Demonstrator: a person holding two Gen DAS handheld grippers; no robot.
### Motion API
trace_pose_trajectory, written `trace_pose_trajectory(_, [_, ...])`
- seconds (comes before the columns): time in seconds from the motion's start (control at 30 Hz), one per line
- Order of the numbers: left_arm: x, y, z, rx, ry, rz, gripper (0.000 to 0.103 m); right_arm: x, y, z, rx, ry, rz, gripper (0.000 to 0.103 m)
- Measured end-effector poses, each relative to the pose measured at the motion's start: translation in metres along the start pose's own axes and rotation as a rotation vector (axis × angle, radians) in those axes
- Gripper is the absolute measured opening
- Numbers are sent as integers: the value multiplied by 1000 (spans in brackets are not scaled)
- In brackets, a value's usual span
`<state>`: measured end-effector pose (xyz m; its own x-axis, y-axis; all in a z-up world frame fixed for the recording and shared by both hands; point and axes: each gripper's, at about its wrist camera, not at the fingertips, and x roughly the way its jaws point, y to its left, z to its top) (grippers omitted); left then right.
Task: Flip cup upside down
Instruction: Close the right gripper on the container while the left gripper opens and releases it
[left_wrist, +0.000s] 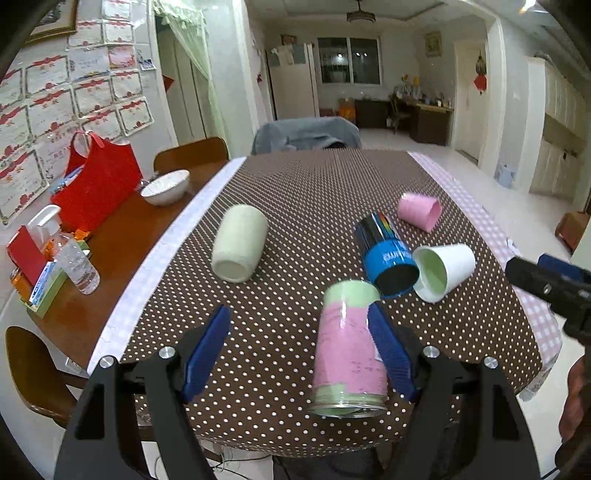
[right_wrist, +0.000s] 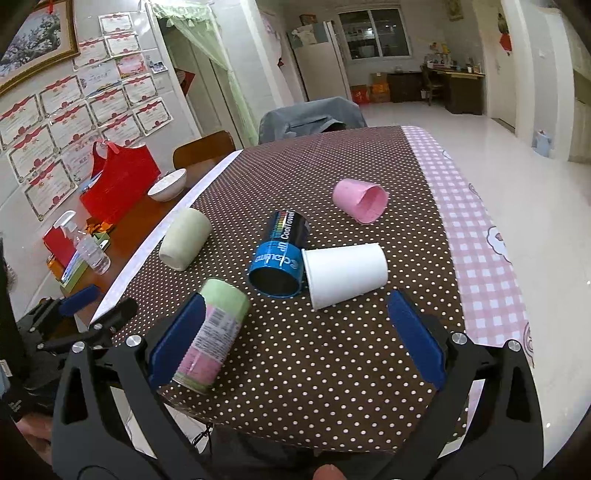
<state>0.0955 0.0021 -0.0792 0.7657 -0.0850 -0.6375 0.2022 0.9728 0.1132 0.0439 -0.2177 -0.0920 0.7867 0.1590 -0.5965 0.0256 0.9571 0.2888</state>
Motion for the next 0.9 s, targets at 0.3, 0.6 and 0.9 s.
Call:
trace_pose_trajectory(0.3, [-22, 16, 4, -38, -63, 28, 76, 6, 19, 2, -28, 26, 35, 97])
trace_pose_trajectory(0.6, [-34, 34, 1, -75, -97, 47, 76, 20, 43, 2, -61, 85, 78, 97])
trace_pose_trajectory(0.9, [-32, 69, -7, -142, -113, 116, 76, 53, 62, 3, -59, 203, 124, 97])
